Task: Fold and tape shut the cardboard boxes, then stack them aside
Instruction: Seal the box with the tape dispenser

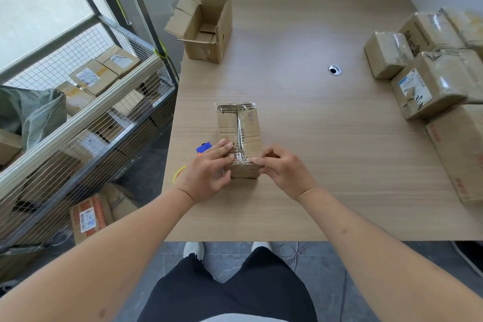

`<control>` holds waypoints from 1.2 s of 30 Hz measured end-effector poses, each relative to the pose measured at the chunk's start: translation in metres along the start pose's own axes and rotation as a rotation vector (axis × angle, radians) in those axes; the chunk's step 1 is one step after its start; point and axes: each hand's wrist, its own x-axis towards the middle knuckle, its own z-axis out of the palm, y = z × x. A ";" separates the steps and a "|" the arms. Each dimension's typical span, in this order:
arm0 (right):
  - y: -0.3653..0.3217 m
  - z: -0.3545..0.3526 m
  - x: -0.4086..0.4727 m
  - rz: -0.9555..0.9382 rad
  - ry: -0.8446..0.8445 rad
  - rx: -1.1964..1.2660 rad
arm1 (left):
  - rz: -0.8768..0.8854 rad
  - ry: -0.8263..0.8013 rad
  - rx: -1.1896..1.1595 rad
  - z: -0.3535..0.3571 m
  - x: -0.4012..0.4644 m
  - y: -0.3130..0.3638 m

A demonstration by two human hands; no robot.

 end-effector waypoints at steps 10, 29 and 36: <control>-0.012 0.011 0.009 0.226 0.112 0.090 | -0.019 -0.002 0.002 0.000 0.001 -0.001; -0.022 -0.011 0.009 0.385 -0.020 -0.040 | -0.142 -0.004 0.104 0.012 0.014 0.037; -0.030 -0.039 0.001 0.406 -0.305 -0.399 | -0.134 -0.142 0.021 0.002 0.037 0.082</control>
